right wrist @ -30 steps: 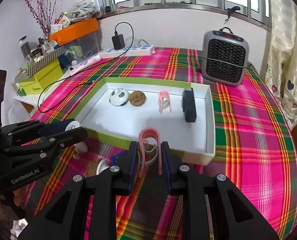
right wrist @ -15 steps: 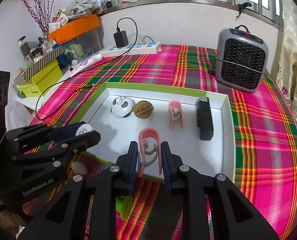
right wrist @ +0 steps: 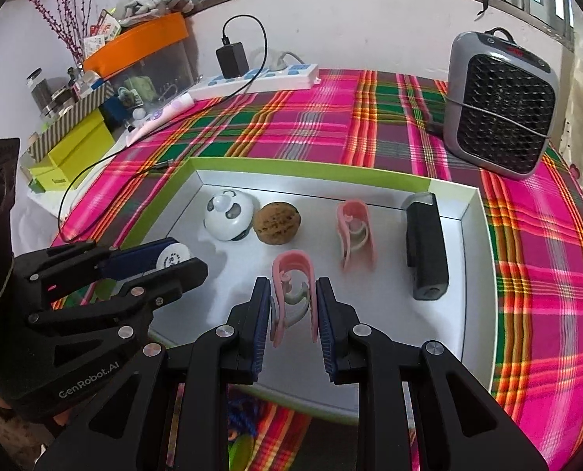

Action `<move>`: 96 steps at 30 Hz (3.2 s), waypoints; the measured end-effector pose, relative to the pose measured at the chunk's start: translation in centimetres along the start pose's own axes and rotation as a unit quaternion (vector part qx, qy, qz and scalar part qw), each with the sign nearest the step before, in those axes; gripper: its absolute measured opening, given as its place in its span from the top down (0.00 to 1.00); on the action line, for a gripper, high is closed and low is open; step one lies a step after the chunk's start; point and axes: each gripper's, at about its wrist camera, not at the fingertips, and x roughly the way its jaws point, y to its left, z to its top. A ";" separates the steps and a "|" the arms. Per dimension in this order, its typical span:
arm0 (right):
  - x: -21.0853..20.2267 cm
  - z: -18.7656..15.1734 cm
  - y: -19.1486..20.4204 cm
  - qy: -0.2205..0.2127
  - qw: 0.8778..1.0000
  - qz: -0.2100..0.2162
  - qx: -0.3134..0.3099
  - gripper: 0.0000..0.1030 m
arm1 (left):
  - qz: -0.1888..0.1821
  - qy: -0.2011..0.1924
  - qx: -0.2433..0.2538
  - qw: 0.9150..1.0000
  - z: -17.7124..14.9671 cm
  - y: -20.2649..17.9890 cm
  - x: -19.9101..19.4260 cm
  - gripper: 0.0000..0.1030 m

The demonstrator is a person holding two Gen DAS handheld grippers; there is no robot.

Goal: Organize objects
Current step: 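Lower the white cap and pink clip into the box beside the other items, then open both tools to release the cap and clip, then withdraw from the box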

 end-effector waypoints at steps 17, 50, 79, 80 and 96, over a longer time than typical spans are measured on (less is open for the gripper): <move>1.5 0.3 0.5 0.013 1.000 0.003 -0.009 0.76 | 0.020 0.006 0.016 1.000 0.7 0.2 1.0 0.74; 1.7 0.2 0.7 0.009 1.000 -0.003 -0.009 0.76 | 0.020 0.003 0.014 1.000 0.5 0.1 0.7 0.72; -0.7 -0.9 1.2 -0.016 1.000 -0.018 0.002 0.68 | 0.026 -0.018 0.001 1.000 -0.6 0.3 -2.2 0.67; -0.9 -1.0 1.2 -0.018 1.000 -0.019 0.003 0.68 | 0.024 -0.019 0.000 1.000 -0.7 0.2 -2.4 0.67; -4.5 -2.9 2.7 -0.053 0.998 -0.039 -0.006 0.68 | 0.032 -0.042 -0.005 0.999 -2.8 -0.4 -5.8 0.67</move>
